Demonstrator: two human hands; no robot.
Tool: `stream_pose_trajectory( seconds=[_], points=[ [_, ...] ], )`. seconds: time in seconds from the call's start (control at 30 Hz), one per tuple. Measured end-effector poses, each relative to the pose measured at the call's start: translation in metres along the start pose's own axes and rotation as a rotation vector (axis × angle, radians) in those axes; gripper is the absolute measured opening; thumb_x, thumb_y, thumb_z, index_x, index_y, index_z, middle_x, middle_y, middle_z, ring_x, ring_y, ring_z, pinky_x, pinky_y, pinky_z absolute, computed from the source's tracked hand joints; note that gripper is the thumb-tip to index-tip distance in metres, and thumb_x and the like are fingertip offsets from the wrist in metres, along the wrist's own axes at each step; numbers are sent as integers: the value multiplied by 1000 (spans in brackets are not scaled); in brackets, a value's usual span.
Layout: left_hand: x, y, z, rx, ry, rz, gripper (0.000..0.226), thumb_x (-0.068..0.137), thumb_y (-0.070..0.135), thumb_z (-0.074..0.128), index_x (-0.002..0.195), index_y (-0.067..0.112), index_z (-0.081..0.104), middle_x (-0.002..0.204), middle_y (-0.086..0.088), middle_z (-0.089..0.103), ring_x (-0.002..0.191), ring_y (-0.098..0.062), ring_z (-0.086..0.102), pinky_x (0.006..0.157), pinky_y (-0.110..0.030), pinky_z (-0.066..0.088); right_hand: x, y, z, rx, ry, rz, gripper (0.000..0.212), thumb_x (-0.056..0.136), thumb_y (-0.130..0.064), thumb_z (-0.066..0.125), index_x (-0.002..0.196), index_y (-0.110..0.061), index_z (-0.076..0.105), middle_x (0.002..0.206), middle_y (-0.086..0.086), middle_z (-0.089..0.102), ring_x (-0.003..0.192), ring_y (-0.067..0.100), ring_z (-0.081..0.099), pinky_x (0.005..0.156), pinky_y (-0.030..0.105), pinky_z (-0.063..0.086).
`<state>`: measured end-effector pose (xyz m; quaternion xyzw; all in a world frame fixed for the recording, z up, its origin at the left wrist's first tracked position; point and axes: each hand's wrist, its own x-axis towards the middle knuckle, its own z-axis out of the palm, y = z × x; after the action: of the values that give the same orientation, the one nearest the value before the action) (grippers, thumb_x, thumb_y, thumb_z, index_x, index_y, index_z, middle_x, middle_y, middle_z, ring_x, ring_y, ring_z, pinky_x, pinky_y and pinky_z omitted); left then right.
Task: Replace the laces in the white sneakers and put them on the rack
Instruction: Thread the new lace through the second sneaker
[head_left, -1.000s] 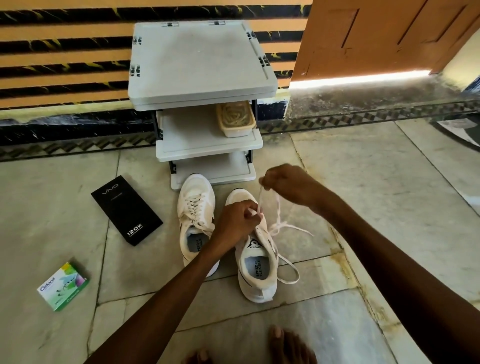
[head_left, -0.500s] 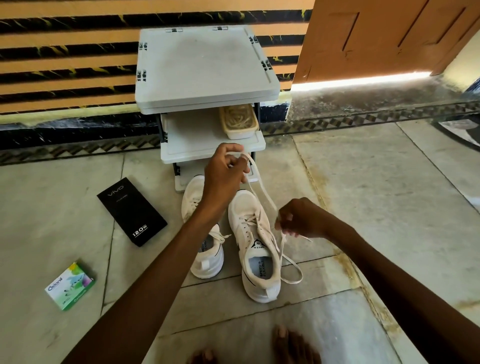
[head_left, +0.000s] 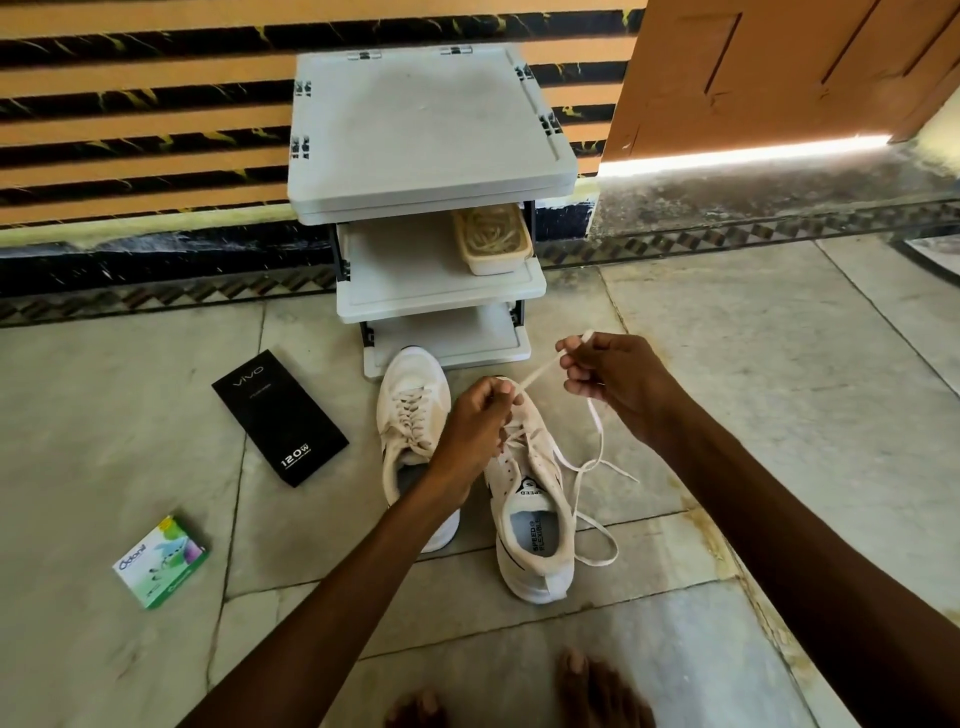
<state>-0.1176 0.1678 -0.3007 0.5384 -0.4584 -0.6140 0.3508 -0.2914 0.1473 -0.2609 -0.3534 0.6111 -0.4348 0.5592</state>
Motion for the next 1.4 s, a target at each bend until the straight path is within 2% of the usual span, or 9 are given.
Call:
stream_pose_trajectory(
  seconds=[0.17,0.27,0.43,0.53,0.67,0.77,0.97,1.2,1.4],
  points=[
    [3,1,-18,110,110,98,21,99,6,51,93,10,70,69,1,60,57,-6,54,57,-20,46,10,7,-4,165,-18,193,16,99,-8,52,94,-2,65,76,5,55,56,8,50,65,23,51],
    [4,7,-22,156,78,166,23,97,-6,48,103,-2,70,76,-8,65,58,1,60,61,-14,51,5,12,-6,-281,35,273,17,92,-22,68,90,-5,64,75,9,62,58,15,56,63,24,51],
    [6,13,-19,332,-84,183,30,96,-9,47,121,5,56,84,-11,66,70,-14,63,63,-14,51,-8,24,4,-749,1,-154,40,81,-24,79,117,-20,63,101,-2,69,81,17,67,77,33,56],
    [9,8,-14,560,-82,220,53,92,-2,56,136,22,41,87,-8,71,78,-19,70,78,-29,59,-16,32,17,-790,-190,-330,21,82,-22,78,103,-17,74,90,-3,73,71,9,68,64,24,55],
    [9,3,-9,553,-74,210,66,91,-2,56,145,25,29,88,-4,72,77,-17,71,80,-35,59,-18,51,26,-805,7,-520,3,82,-19,77,79,-19,77,69,-9,71,57,4,61,59,21,48],
    [6,1,-12,524,-72,124,53,91,8,61,135,26,39,98,2,68,89,-16,67,84,-33,56,-15,59,24,-801,79,-492,5,81,-19,77,76,-20,78,64,-10,68,52,1,56,55,14,39],
    [-14,-16,-5,873,-175,-97,69,80,37,75,136,17,41,134,-5,43,120,-24,50,98,-38,46,-17,70,23,-944,-89,-305,16,83,-7,67,91,-13,79,89,8,76,81,23,68,76,31,52],
    [-15,-9,-5,803,-33,-164,22,91,25,60,102,9,70,107,-12,70,100,-29,64,85,-36,50,-14,72,37,-1060,-138,-233,16,82,-11,61,78,-11,77,77,14,72,73,29,65,62,28,46],
    [-11,-8,-13,648,-22,-256,10,87,14,63,78,18,62,98,-15,71,88,-27,66,84,-41,55,-9,72,39,-1186,-186,-306,16,84,-15,61,85,-8,76,83,16,72,78,33,65,61,30,43]
  ],
)
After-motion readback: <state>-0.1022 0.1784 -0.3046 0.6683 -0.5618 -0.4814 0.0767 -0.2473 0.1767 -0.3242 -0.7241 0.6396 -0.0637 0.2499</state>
